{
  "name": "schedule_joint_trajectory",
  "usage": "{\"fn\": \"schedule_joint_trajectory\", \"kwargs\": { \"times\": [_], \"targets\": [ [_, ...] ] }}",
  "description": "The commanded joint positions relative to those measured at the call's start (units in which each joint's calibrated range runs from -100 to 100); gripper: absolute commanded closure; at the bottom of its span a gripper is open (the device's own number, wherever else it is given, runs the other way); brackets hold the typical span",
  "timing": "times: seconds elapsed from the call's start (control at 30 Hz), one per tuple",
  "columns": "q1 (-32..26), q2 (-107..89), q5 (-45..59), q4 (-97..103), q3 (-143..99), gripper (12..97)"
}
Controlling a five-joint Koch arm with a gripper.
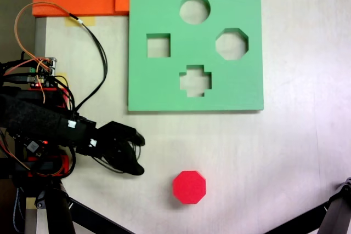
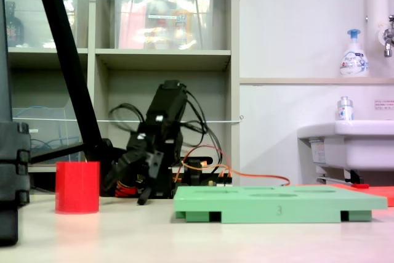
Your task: Put the octagonal pillar block into the corresponding hole
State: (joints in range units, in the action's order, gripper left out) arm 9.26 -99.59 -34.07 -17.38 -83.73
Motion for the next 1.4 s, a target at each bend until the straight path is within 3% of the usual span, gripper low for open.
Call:
{"fn": "schedule_joint_trajectory", "kwargs": {
  "times": [0.0, 0.23, 0.47, 0.6, 0.67, 1.37],
  "targets": [
    [1.2, -0.4, -2.9, -23.0, 7.9, 63.4],
    [3.1, -0.4, -3.0, -43.4, 25.7, 66.0],
    [2.9, 21.7, -2.7, -59.9, 51.0, 47.4],
    [2.2, 38.8, -2.8, -68.6, 66.9, 27.3],
    [2.2, 46.0, -2.8, -72.1, 74.0, 23.0],
    [1.2, 94.4, -3.7, -73.6, 106.6, 19.2]
  ]
}}
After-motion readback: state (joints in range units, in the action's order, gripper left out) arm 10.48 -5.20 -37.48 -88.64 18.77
